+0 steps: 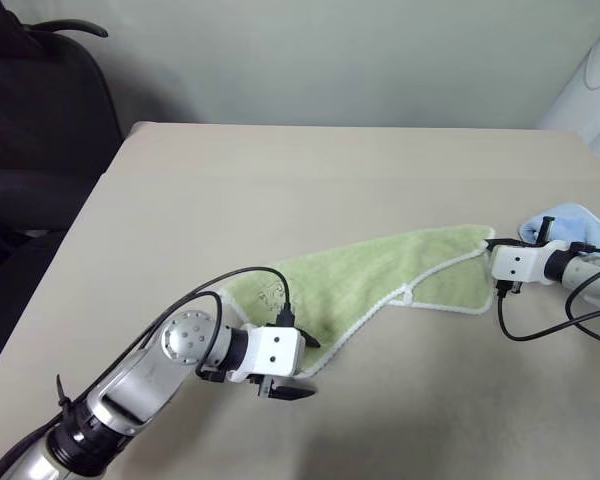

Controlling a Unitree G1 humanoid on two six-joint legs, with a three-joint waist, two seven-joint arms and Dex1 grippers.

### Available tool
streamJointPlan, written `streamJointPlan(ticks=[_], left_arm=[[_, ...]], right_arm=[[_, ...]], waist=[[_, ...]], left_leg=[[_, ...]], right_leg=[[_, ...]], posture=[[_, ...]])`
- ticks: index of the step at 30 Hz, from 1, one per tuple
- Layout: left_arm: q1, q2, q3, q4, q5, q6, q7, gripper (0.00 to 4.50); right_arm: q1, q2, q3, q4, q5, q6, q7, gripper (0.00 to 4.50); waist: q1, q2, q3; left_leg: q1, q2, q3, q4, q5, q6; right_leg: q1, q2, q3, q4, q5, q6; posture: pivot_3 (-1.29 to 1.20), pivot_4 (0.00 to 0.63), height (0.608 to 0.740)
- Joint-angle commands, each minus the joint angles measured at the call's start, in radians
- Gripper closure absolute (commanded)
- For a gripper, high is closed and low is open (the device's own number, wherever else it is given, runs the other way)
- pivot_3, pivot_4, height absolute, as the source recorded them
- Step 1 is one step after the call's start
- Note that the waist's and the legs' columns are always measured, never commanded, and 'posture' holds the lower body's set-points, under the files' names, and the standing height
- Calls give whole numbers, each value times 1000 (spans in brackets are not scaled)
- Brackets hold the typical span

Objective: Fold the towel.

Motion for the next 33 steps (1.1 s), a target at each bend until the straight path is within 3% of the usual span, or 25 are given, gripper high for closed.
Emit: streamJointPlan(ticks=[1, 3, 6, 15, 22, 28, 33], left_arm=[[-7, 17, -17, 22, 41, -48, -29, 815], [-14, 8, -17, 42, 47, -58, -30, 815], [-25, -8, -4, 82, 54, -74, -11, 1363], [-4, -18, 76, 91, -4, -81, -2, 4358], [38, -13, 165, 41, -65, -42, 14, 4437], [-35, -139, 392, -22, -362, 178, 138, 4437], [-173, -200, 487, 27, -448, 230, 229, 4437]], right_arm=[[-1, -28, -41, -40, 31, 12, 14, 4500], [2, -27, -42, -46, 30, 18, 14, 4500], [13, -22, -47, -61, 31, 26, 10, 4500], [4, -11, -51, -44, 38, 35, 12, 4500], [-9, -4, -52, -27, 36, 41, 1, 4500], [-28, 0, -91, -20, 74, 75, -4, 4500], [-70, 1, -124, -5, 101, 116, -7, 4500]], waist=[[0, 0, 0], [0, 0, 0], [0, 1, -1], [4, 3, -2], [0, 3, -2], [4, 3, -2], [4, 3, -2]], left_leg=[[0, 0, 0, 0, 0, 0], [0, 0, 0, 0, 0, 0], [0, 0, 0, 0, 0, 0], [0, 0, 0, 1, 0, 0], [0, 0, 0, 1, 0, 0], [0, 0, 0, 1, 2, -2], [0, 0, 1, 1, 5, -8]], right_leg=[[0, 0, 0, 0, 0, 0], [0, 0, 0, 0, 0, 0], [0, 0, 0, 0, 0, 0], [1, 0, 0, 0, 0, 0], [0, 0, 0, 0, 0, 0], [0, 0, -1, 1, 0, 0], [0, 0, 0, 1, 0, 0]], posture=[[0, 150, 740], [0, 150, 740], [0, 150, 740], [0, 150, 740], [0, 150, 740], [0, 150, 740], [0, 150, 740]])
